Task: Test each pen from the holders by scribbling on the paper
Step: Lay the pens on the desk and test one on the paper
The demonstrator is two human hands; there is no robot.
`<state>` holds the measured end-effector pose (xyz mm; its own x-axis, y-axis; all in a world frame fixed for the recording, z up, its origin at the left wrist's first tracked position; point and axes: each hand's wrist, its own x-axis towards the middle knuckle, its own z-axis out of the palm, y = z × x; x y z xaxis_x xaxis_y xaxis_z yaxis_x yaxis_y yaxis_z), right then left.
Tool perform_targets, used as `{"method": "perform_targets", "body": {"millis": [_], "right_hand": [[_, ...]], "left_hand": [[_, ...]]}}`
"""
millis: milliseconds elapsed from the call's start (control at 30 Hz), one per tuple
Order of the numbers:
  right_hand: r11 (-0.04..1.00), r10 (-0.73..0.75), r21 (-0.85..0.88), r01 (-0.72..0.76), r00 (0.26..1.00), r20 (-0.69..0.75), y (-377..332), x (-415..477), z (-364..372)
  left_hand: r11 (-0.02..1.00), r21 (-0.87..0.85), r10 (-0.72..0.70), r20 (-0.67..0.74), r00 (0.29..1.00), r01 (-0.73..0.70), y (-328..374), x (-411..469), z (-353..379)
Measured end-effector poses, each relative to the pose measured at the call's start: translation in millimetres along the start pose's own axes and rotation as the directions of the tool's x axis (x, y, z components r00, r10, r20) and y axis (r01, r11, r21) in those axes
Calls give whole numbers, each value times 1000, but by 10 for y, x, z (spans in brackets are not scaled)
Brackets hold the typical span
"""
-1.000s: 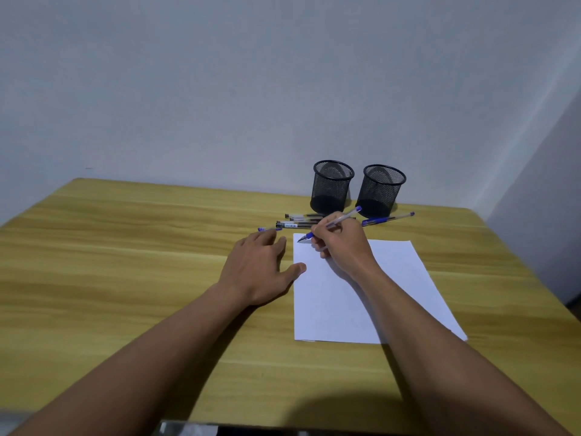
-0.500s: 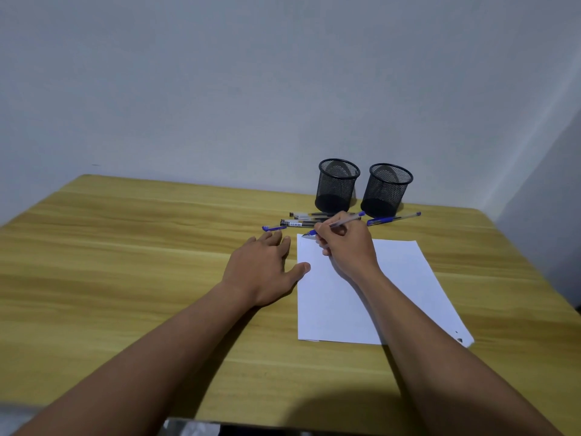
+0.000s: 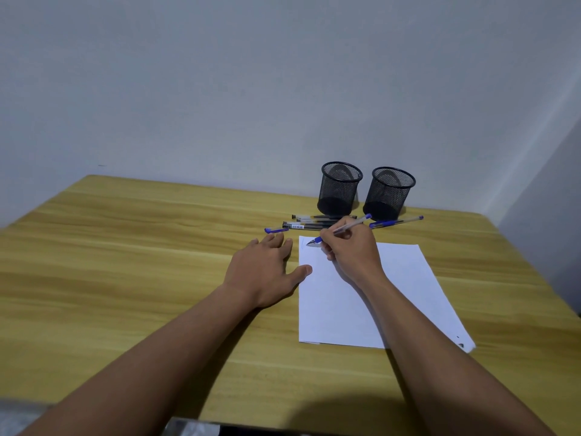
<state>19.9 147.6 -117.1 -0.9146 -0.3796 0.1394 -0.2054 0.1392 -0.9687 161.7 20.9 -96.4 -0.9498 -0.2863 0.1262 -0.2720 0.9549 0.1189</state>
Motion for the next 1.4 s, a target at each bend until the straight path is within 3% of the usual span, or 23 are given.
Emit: {"method": "perform_targets", "body": {"millis": [267,500,600,700,767,1000,1167,1400], "right_hand": [[999,-22,-45,20,999,-37,-29,0,3],[994,67,94,-62,997,-49,-120,7,-5],[992,68,112,-61,996,-62,-247,-27,-32],[987,58,149,-54,998,-22,-363,-45,-80],[989,52,140,-52,999,7,-398,-51,-106],[980,89,179,-89,996,8,-438,-106,-191],[968,101,231,-100,995,11,-469,-182,-292],[907,147,393,-151,988,41,-627,-309,-395]], "left_hand": [[1000,3,0,-14,1000,0,-9,4,5],[999,-33,-2,-27,1000,1,-22,8,30],[991,-130,13,-118,993,-28,-28,-11,45],[928,-367,-170,-262,950,65,-78,56,43],[895,-421,-288,-294,912,147,-167,194,34],[932,-261,-310,-224,924,250,-305,486,67],[821,-535,-369,-234,900,198,-298,385,-52],[650,-760,-246,-201,948,8,-65,301,-407]]}}
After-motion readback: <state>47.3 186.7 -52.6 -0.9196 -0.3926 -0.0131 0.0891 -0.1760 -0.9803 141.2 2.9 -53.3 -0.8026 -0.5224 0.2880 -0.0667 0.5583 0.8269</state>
